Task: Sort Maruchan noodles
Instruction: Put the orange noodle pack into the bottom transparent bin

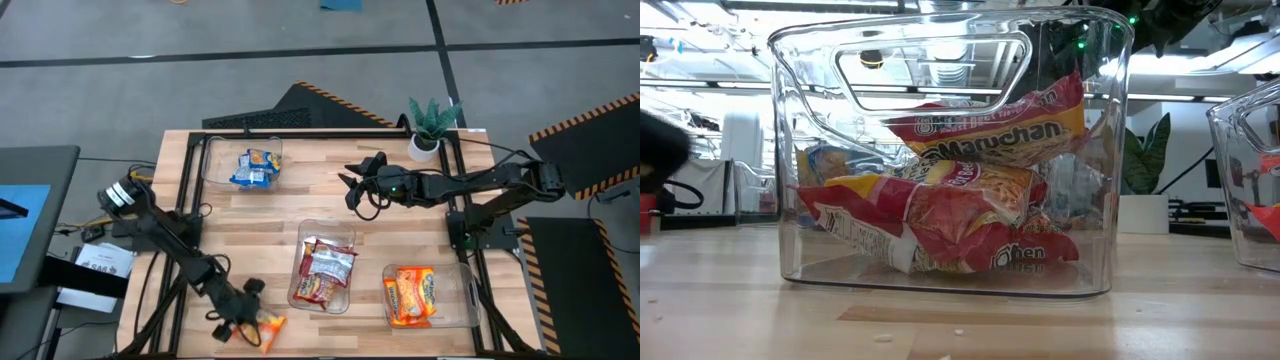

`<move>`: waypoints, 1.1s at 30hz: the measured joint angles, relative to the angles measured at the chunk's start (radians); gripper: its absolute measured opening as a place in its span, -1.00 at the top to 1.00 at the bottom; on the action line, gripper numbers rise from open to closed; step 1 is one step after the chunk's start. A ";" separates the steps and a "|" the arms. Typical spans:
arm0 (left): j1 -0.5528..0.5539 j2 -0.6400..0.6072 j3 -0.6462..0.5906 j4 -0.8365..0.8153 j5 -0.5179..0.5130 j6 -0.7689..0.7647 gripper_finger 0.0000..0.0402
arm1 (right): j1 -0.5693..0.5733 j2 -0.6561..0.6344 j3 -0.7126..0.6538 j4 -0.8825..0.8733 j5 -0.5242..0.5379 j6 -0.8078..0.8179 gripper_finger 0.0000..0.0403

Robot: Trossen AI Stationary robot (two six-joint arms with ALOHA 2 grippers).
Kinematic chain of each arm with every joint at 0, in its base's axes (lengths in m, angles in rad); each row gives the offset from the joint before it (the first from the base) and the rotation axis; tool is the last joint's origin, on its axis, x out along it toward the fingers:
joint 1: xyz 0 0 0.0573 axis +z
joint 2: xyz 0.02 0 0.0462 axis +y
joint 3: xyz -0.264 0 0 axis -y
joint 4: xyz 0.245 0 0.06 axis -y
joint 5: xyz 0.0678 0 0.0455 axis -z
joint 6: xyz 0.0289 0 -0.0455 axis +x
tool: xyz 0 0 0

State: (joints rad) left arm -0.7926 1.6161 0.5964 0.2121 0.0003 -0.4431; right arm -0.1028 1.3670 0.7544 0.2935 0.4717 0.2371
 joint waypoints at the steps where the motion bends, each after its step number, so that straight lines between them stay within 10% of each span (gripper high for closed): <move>1: 0.010 -0.022 0.000 -0.047 -0.019 0.011 1.00 | 0.000 0.000 0.000 0.000 0.000 0.000 0.10; 14: 0.160 -0.380 -0.026 -0.677 -0.565 0.066 1.00 | 0.000 0.000 0.000 0.000 0.000 0.000 0.10; 33: 0.300 -0.616 -0.055 -0.624 -0.436 0.073 0.91 | 0.005 0.000 0.000 -0.006 0.000 -0.001 0.10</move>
State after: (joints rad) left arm -0.4928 1.0000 0.5414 -0.4122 -0.4359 -0.3699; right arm -0.0975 1.3670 0.7544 0.2874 0.4717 0.2363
